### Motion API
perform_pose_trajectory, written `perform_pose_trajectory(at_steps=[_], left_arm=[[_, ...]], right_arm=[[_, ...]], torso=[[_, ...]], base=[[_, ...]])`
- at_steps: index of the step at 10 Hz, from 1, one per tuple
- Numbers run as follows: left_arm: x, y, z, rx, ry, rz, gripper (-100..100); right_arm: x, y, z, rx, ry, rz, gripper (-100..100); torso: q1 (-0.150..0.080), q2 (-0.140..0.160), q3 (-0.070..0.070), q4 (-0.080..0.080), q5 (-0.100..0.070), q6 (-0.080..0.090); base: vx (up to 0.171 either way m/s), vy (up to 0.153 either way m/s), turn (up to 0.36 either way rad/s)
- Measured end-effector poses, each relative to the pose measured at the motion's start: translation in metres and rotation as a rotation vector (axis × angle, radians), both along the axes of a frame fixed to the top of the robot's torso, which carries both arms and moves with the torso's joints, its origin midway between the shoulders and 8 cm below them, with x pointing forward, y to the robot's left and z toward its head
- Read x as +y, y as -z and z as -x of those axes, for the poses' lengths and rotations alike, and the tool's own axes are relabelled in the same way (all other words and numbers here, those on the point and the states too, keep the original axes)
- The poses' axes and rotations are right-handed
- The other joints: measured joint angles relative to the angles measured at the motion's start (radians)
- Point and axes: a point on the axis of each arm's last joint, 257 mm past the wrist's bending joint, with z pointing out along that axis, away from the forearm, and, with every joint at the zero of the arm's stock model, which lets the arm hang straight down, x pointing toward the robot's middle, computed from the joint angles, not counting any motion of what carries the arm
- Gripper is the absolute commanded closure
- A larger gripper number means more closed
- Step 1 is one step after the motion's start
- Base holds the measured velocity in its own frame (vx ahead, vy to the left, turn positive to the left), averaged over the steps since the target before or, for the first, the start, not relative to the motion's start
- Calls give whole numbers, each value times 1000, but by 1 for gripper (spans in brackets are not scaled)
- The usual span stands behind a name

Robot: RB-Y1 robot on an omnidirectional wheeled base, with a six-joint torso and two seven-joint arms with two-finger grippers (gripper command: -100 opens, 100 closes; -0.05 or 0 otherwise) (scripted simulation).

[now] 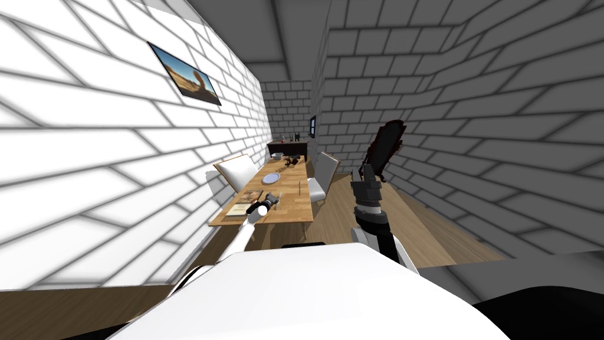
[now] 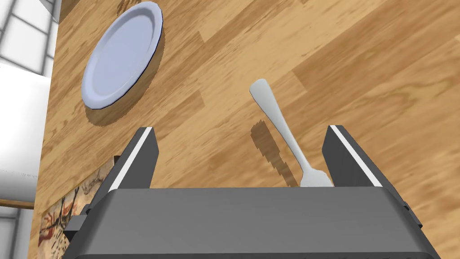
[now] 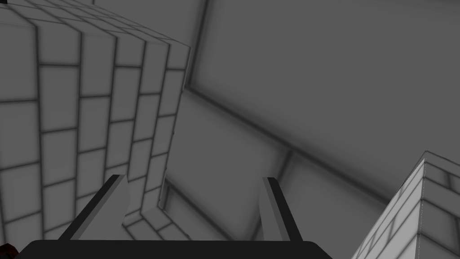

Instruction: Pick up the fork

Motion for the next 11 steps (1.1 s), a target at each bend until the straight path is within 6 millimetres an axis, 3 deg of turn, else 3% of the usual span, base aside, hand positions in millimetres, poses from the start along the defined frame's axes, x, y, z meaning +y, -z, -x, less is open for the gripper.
perform_pose_trajectory(at_steps=[11], left_arm=[[6, 56, 3, 210, -23, 116, -100]], right_arm=[[0, 0, 0, 0, 0, 0, 0]], torso=[[0, 0, 0, 0, 0, 0]], base=[[7, -11, 1]])
